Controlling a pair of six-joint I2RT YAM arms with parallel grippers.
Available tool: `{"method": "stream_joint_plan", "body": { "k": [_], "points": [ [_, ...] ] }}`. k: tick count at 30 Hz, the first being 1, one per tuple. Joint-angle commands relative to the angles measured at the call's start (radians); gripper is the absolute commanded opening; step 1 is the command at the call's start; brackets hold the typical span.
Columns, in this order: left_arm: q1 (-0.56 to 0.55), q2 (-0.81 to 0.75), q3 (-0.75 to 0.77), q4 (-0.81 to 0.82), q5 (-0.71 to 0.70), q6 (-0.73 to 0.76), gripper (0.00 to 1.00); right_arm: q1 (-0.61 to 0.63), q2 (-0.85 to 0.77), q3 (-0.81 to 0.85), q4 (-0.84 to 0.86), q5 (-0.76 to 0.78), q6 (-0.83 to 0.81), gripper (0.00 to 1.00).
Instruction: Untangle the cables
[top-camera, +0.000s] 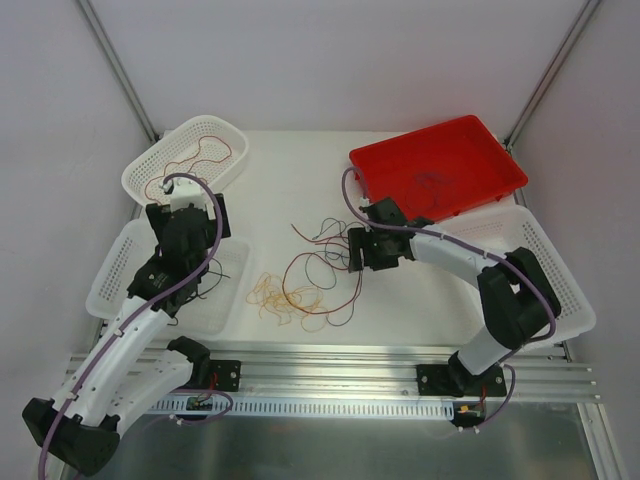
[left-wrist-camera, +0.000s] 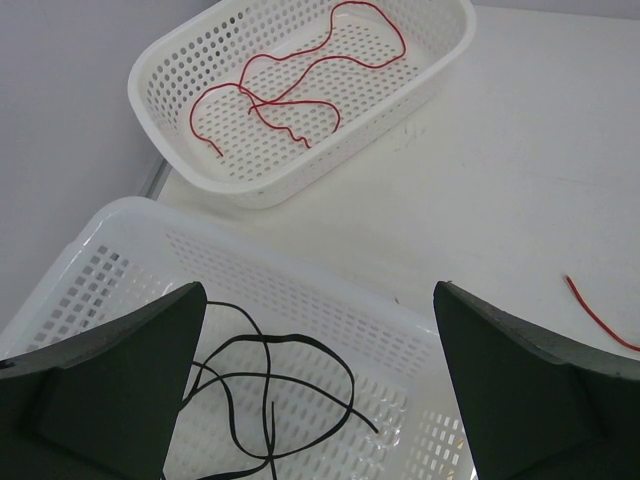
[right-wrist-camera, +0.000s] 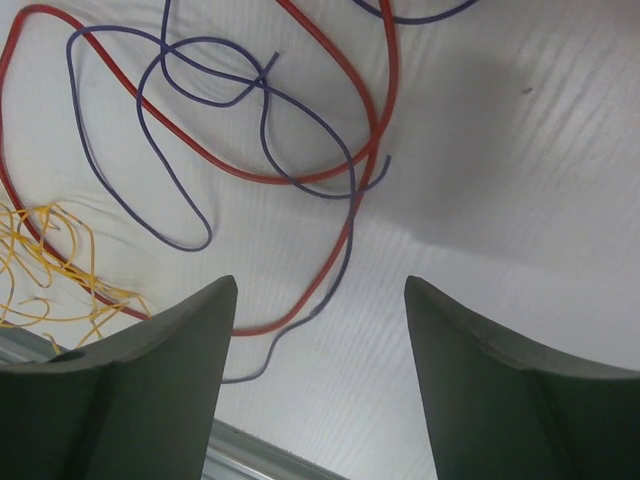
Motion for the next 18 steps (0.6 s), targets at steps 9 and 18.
{"method": "stream_joint_plan", "body": {
  "k": [9,18],
  "points": [
    [0.011,0.005,-0.009,0.043,-0.007,-0.016,0.99,0.046,0.048,0.014,0.116,0.077,0.056,0.24],
    [0.013,0.015,-0.009,0.043,0.011,-0.019,0.99,0.061,-0.233,0.156,-0.148,0.211,-0.056,0.01]
  ]
}}
